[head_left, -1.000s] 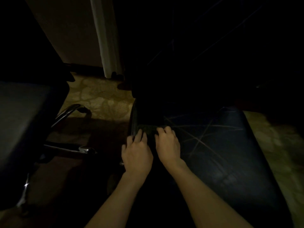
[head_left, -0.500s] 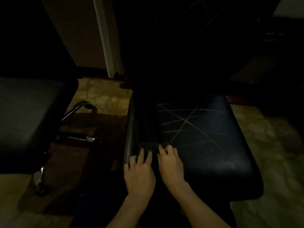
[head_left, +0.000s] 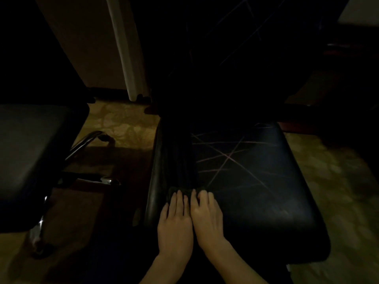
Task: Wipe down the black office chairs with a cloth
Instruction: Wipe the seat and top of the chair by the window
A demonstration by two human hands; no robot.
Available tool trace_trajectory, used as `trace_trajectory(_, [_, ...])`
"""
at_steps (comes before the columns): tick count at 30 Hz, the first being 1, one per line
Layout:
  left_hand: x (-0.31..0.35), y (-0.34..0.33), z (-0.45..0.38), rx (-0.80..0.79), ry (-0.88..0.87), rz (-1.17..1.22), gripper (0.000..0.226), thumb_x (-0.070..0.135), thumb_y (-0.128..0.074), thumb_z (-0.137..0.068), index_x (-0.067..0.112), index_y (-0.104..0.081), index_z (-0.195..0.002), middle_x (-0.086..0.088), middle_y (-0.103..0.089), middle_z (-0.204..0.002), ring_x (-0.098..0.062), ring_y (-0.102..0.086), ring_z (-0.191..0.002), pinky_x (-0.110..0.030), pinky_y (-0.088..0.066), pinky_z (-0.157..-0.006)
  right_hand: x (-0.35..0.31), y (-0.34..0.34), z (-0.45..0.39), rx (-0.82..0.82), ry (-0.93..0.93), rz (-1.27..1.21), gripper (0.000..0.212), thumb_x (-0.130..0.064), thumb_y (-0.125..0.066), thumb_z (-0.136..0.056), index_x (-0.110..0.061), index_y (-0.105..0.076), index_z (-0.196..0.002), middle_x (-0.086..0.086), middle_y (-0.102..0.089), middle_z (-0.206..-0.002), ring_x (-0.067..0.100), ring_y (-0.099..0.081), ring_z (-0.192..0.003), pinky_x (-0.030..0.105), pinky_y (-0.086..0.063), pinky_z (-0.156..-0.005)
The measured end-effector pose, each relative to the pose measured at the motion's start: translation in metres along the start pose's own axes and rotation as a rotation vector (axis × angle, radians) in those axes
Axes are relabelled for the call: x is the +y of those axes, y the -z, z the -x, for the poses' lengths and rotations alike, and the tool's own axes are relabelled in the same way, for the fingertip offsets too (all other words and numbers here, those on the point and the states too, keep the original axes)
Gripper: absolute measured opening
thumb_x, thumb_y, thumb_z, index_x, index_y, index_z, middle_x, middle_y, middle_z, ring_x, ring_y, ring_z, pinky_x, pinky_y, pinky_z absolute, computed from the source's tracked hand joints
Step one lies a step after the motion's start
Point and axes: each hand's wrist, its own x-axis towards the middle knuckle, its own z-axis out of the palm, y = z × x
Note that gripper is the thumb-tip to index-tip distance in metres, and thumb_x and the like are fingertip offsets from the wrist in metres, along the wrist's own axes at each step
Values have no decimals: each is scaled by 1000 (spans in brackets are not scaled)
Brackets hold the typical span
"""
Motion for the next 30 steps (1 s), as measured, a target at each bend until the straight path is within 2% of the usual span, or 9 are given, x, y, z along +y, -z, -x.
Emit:
trace_trajectory(4, [-7,-5,-51,61,20,73,69,14,-78,-74,-1,-52,-136,-21,-48,-142,-28,-49,-132,-43,-45,-105,8,-15,-52,42,3,-14,56,-1,-90,-53,3,-70,-106,10,-61,-78,20,-57,-66,25,-52,-54])
trace_trajectory(6, [-16,-7,-84,83,-3,65,67,10,-83,-65,-3,-60,-127,-22,-57,-133,-29,-57,-123,-43,-52,-98,13,-21,-84,74,-5,-26,55,-1,-90,-54,3,-71,-105,11,-61,-77,20,-58,-66,24,-52,-55])
trace_trajectory(9, [-25,0,-136,120,-2,74,66,14,-73,-77,-1,-50,-137,-21,-45,-144,-27,-47,-134,-41,-43,-108,20,-31,-135,99,-14,-29,56,-1,-91,-51,4,-71,-103,11,-61,-77,21,-58,-66,24,-50,-53])
trace_trajectory(12, [-31,13,-191,95,-28,-4,65,20,-42,-99,4,-11,-154,-16,-7,-161,-23,-9,-150,-36,-16,-122,30,-45,-189,119,-12,-30,56,0,-90,-54,4,-69,-106,13,-60,-80,23,-58,-67,24,-47,-51])
trace_trajectory(14, [-36,19,-227,135,-29,-9,66,20,-37,-101,6,-2,-155,-15,0,-162,-22,-1,-151,-35,-10,-123,35,-49,-222,102,0,-46,53,-1,-86,-61,3,-67,-111,16,-60,-85,27,-58,-72,26,-47,-52])
trace_trajectory(18, [-48,24,-282,182,-44,16,70,21,-41,-100,6,0,-155,-16,1,-162,-23,1,-151,-35,-9,-123,44,-58,-276,37,16,-115,29,-2,-73,-78,0,-66,-106,22,-58,-97,37,-57,-87,42,-53,-66])
trace_trajectory(21, [-61,28,-308,179,-39,15,70,22,-43,-99,6,-3,-155,-15,-2,-162,-24,-3,-150,-34,-11,-122,41,-68,-302,48,94,-91,37,-5,-77,-75,-1,-66,-110,24,-62,-108,37,-60,-97,37,-52,-64])
trace_trajectory(24, [-79,29,-323,192,-6,78,66,17,-42,-98,6,-10,-155,-14,-10,-162,-22,-8,-150,-32,-17,-121,29,-75,-317,31,114,-112,37,-10,-61,-91,-5,-59,-127,18,-59,-125,35,-53,-114,39,-50,-81])
trace_trajectory(30, [-77,31,-326,205,-12,133,57,12,-47,-96,6,-28,-150,-12,-25,-158,-23,-20,-147,-34,-31,-112,30,-62,-314,-36,91,-47,33,-8,-57,-93,-6,-57,-126,15,-50,-135,37,-40,-128,36,-47,-86])
